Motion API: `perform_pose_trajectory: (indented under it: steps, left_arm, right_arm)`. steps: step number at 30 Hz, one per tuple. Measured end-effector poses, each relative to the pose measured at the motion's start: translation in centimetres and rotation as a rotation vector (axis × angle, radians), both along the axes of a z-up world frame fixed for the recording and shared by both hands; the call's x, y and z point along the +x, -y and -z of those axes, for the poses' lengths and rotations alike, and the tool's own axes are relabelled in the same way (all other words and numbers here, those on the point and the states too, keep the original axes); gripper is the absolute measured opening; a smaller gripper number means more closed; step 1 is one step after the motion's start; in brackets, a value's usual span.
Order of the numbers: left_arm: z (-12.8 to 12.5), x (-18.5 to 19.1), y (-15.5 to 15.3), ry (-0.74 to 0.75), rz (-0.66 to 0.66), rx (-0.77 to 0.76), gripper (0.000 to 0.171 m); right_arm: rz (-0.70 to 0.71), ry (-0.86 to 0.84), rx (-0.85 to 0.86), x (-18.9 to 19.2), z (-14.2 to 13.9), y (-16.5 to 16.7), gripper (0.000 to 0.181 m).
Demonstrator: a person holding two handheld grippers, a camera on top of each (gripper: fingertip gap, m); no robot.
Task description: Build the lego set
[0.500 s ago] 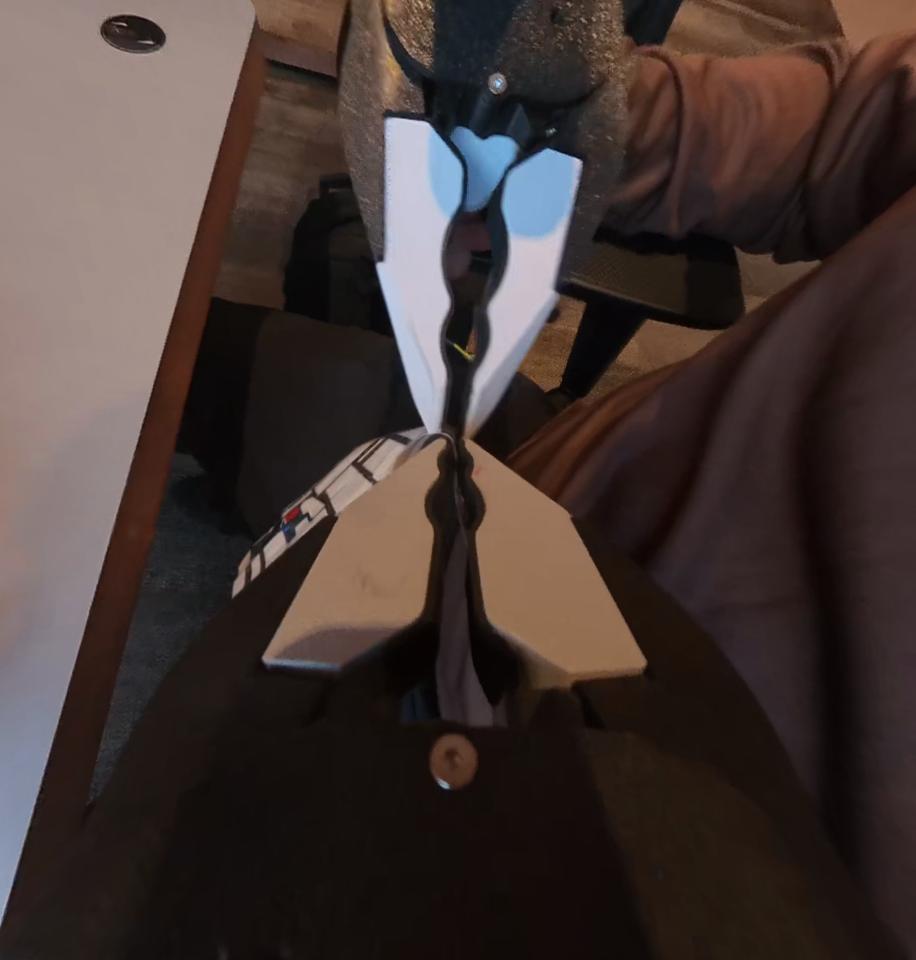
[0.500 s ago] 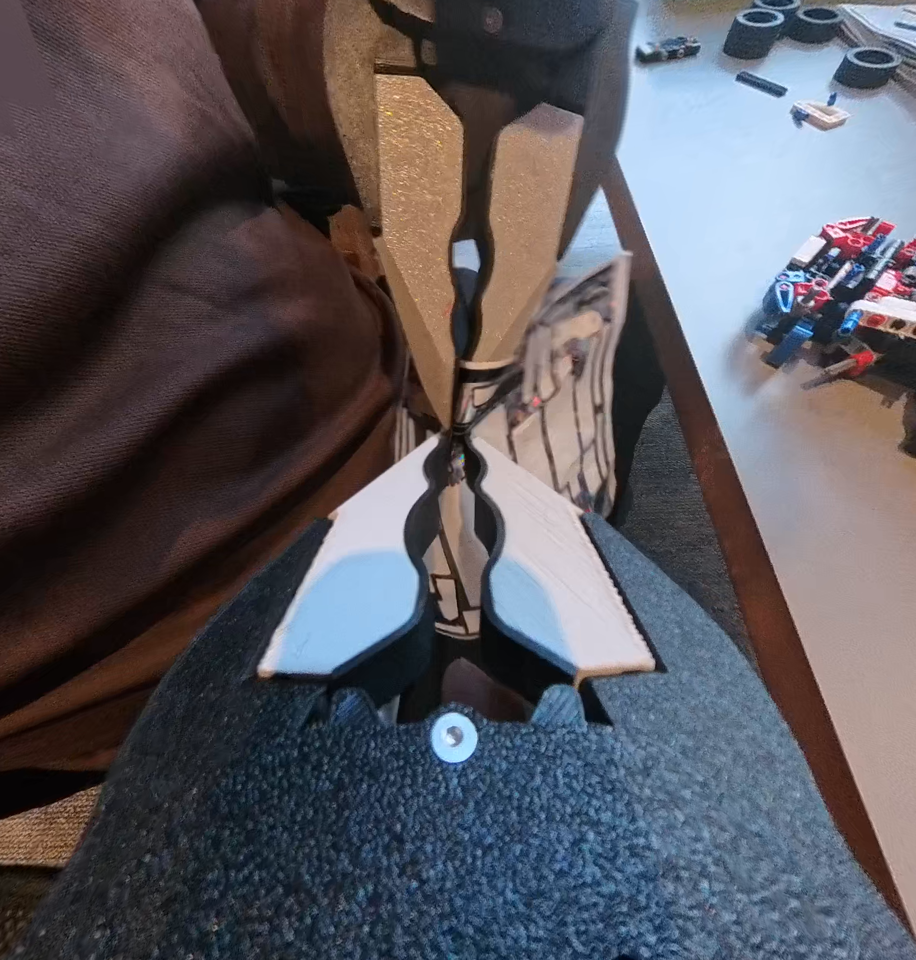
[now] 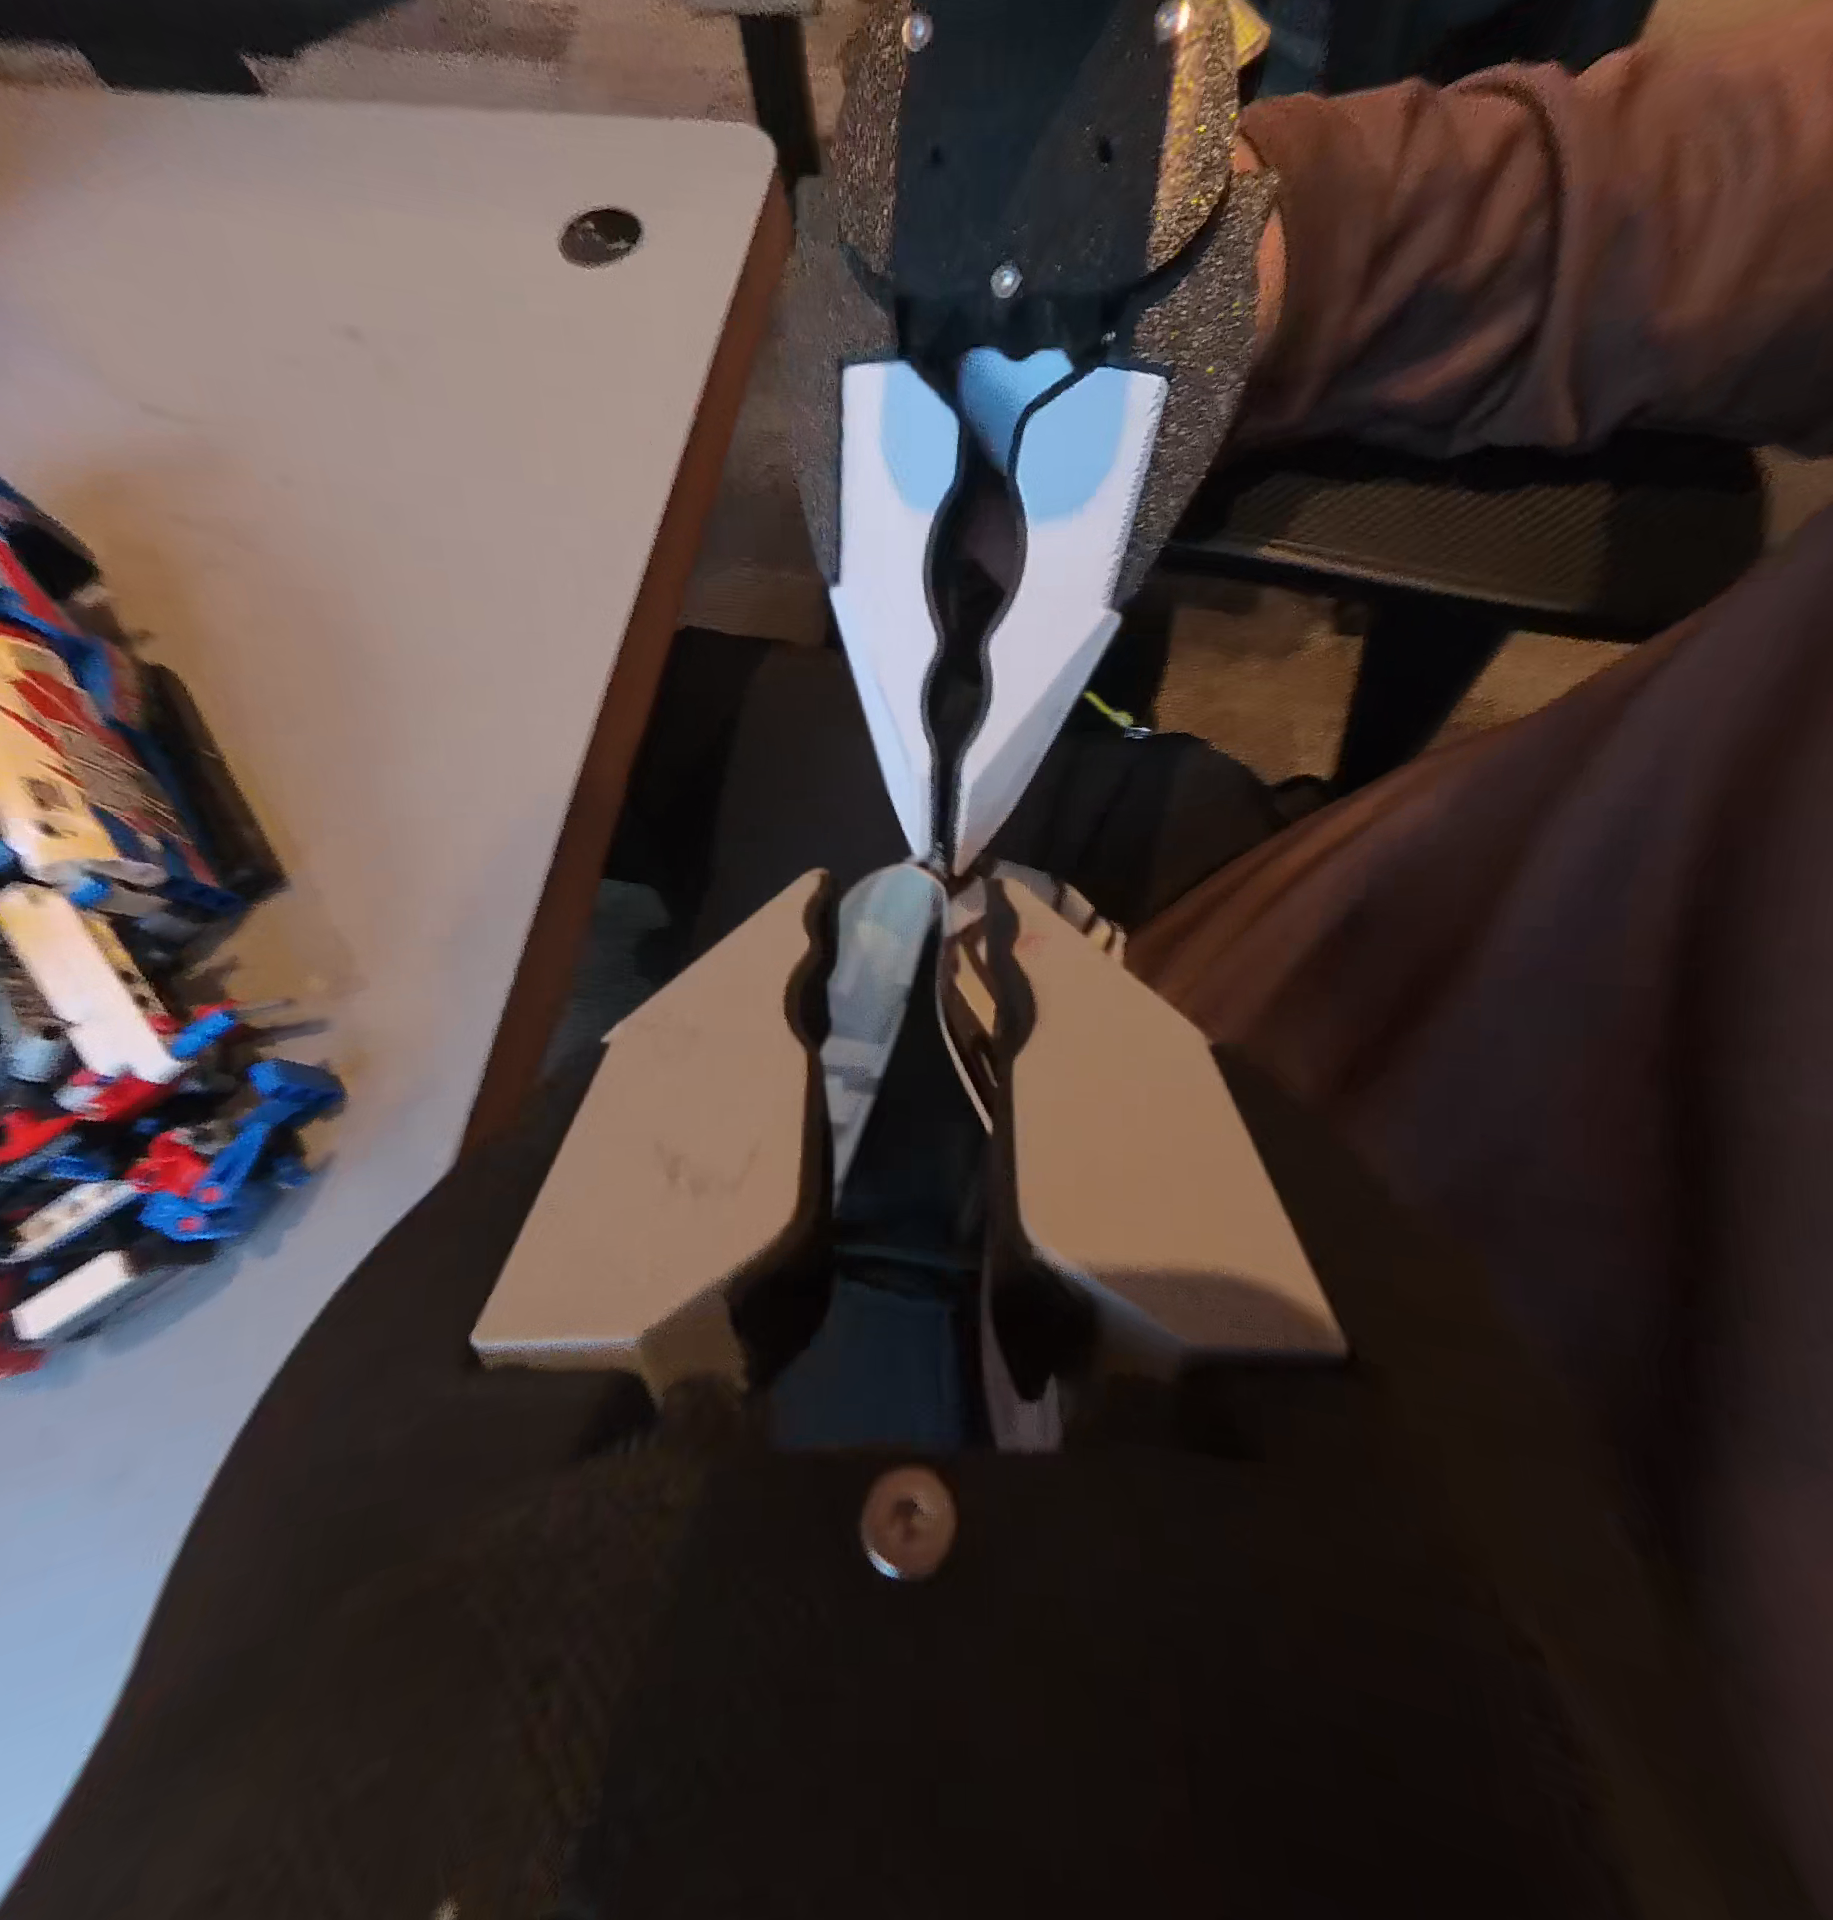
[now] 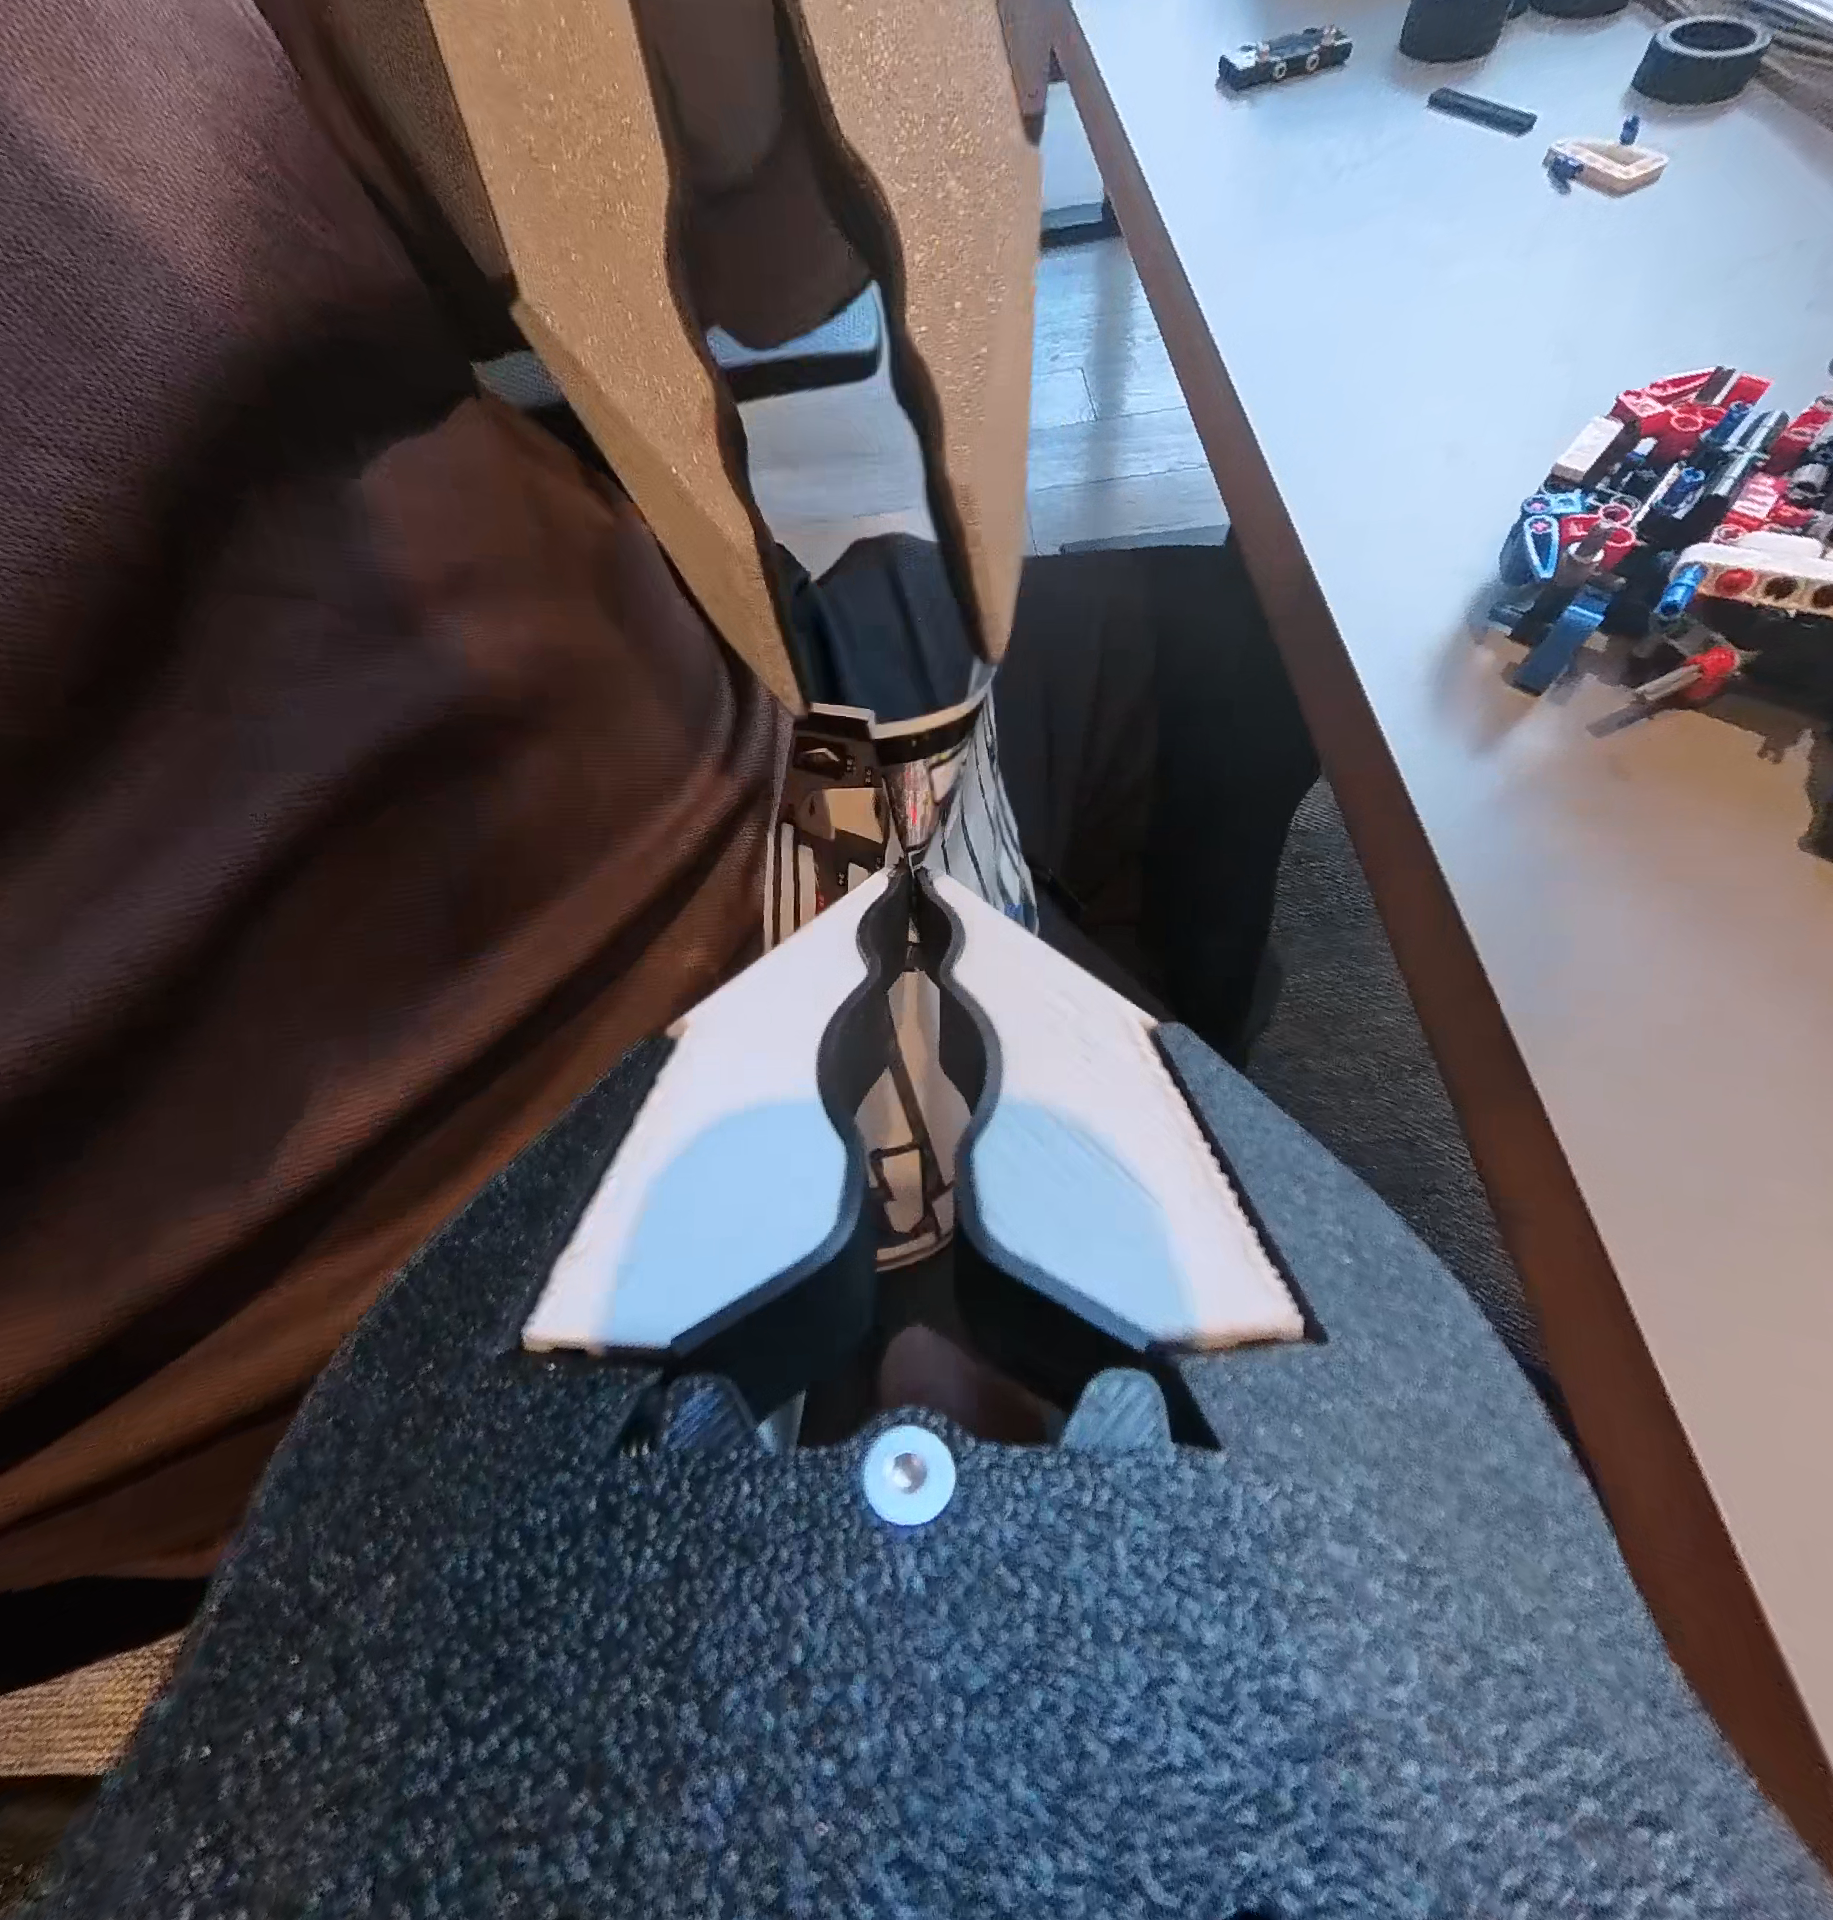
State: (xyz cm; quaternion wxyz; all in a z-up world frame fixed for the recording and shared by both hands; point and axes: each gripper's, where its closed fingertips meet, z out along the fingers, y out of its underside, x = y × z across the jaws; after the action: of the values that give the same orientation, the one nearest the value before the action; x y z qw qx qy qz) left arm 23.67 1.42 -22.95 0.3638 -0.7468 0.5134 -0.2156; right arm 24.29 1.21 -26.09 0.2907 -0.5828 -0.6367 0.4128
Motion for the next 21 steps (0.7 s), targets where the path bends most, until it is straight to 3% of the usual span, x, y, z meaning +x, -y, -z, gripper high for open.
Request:
perform_pose_trajectory:
  steps: [5, 8, 10, 21]
  left_arm:
    - [2.3, 0.9, -0.5, -0.091, 0.038, -0.034, 0.026]
    - [2.7, 1.2, 0.0, -0.049, 0.066, -0.108, 0.005]
    - [2.5, 1.3, 0.0, -0.013, 0.071, -0.131, 0.002]
    - [2.5, 1.0, 0.0, 0.126, 0.06, -0.353, 0.0]
  right_arm:
    - [-0.011, -0.019, -0.02, -0.2, -0.5, 0.3, 0.001]
    - [0.003, -0.012, -0.023, 0.1, -0.3, 0.2, 0.001]
    - [0.007, -0.028, -0.039, 0.2, -0.6, 0.1, 0.001]
    - [0.011, -0.077, -0.043, 0.7, -1.4, -0.6, 0.001]
